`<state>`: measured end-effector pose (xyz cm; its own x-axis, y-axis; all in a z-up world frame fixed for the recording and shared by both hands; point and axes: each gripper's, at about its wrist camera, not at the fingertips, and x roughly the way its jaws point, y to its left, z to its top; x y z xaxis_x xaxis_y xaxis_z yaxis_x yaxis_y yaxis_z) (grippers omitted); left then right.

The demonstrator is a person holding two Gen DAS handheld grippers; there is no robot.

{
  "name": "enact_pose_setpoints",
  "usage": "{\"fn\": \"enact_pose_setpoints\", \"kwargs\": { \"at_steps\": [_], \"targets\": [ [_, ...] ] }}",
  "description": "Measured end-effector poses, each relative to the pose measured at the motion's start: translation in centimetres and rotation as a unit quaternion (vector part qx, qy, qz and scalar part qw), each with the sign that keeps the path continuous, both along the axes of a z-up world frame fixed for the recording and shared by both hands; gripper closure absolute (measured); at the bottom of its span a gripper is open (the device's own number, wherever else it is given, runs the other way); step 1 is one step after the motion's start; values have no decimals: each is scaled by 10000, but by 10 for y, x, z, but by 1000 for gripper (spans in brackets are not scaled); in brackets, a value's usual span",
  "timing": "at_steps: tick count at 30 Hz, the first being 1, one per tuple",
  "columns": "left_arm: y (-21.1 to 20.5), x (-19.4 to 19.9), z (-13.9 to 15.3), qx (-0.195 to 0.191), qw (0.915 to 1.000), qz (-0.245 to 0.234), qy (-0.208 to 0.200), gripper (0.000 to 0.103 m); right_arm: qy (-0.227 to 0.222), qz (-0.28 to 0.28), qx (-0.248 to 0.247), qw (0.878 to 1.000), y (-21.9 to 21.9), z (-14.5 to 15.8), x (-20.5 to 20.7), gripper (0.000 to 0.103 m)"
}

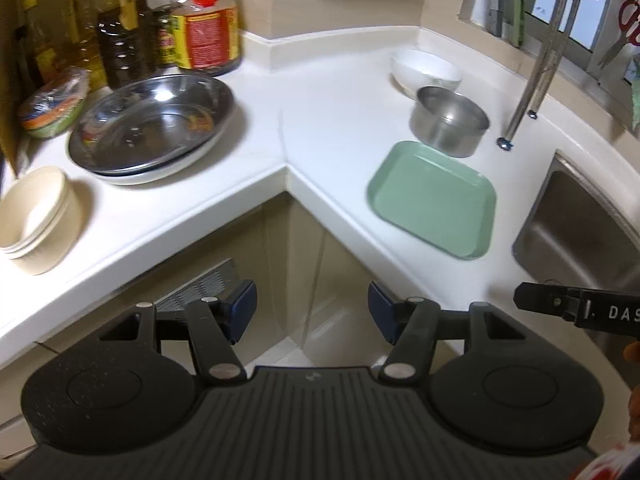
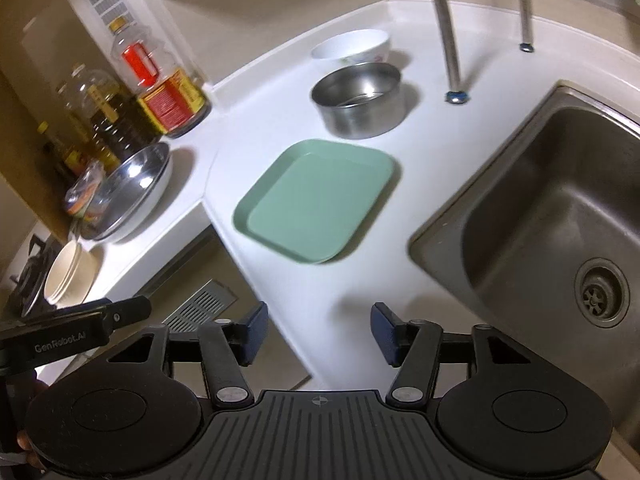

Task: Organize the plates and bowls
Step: 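Move both grippers to the green square tray beside the sink, then close both grippers on the edge of the green tray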

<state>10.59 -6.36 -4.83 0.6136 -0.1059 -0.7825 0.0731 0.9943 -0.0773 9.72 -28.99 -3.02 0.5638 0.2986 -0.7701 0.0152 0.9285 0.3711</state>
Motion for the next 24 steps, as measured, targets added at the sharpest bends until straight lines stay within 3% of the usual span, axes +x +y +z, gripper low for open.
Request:
{"fn": "enact_pose_setpoints", "kwargs": {
  "at_steps": [6,20,24],
  "targets": [
    [-14,18,-6,-111,9998,-90,-103,46,-155,-56,-39,9999,-15,-3,12,41],
    [-39,79,-22,-318,9985,-333,-282,66,-348,-253,50,9991,-31,-20,63,41],
    [-45,93,-28,-337,9982,-396,-287,70,-335,-273,121,9990,-29,-27,73,46]
  ]
}}
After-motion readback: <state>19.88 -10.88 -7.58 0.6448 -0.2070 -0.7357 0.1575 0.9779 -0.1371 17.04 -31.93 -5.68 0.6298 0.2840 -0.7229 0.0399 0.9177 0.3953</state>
